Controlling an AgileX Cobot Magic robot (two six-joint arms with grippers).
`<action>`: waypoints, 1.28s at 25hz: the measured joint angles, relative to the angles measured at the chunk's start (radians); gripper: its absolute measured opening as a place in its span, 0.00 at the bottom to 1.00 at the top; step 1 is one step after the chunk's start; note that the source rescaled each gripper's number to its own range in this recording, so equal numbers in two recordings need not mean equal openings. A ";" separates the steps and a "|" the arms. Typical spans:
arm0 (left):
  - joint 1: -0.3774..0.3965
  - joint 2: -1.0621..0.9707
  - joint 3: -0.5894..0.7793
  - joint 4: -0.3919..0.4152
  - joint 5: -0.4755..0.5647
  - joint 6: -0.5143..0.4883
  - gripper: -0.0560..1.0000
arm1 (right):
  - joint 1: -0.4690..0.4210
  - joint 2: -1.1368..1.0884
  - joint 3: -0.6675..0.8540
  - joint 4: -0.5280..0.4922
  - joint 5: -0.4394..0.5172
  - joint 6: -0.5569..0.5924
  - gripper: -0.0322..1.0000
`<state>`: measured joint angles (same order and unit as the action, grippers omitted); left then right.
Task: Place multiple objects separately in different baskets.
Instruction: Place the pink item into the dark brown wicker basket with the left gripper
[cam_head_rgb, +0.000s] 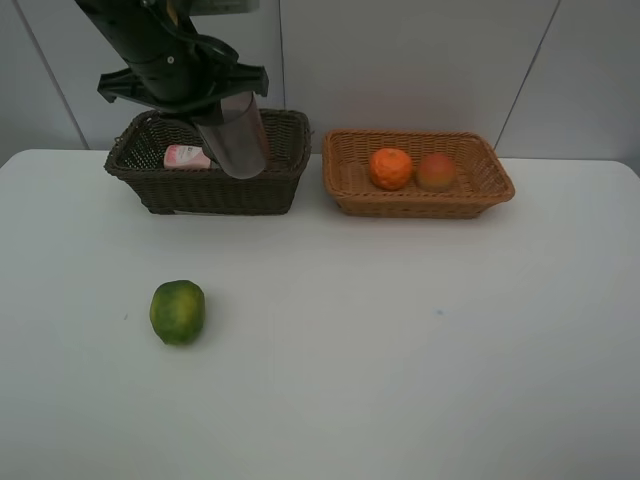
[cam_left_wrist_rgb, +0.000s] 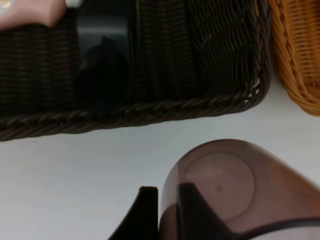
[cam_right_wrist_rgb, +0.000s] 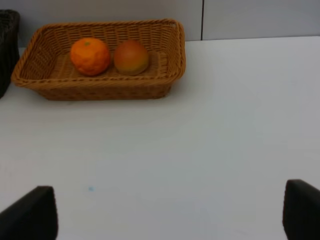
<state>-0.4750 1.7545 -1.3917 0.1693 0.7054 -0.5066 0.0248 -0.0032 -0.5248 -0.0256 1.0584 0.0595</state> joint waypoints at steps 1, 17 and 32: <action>0.009 -0.013 0.000 0.007 -0.008 0.000 0.06 | 0.000 0.000 0.000 0.000 0.000 0.000 0.96; 0.230 -0.057 0.003 0.105 -0.158 0.000 0.06 | 0.000 0.000 0.000 0.000 0.000 0.000 0.96; 0.306 0.228 0.008 0.117 -0.313 0.070 0.06 | 0.000 0.000 0.000 -0.001 0.000 0.000 0.96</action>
<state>-0.1687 1.9823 -1.3835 0.2859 0.3928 -0.4363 0.0248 -0.0032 -0.5248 -0.0263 1.0584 0.0595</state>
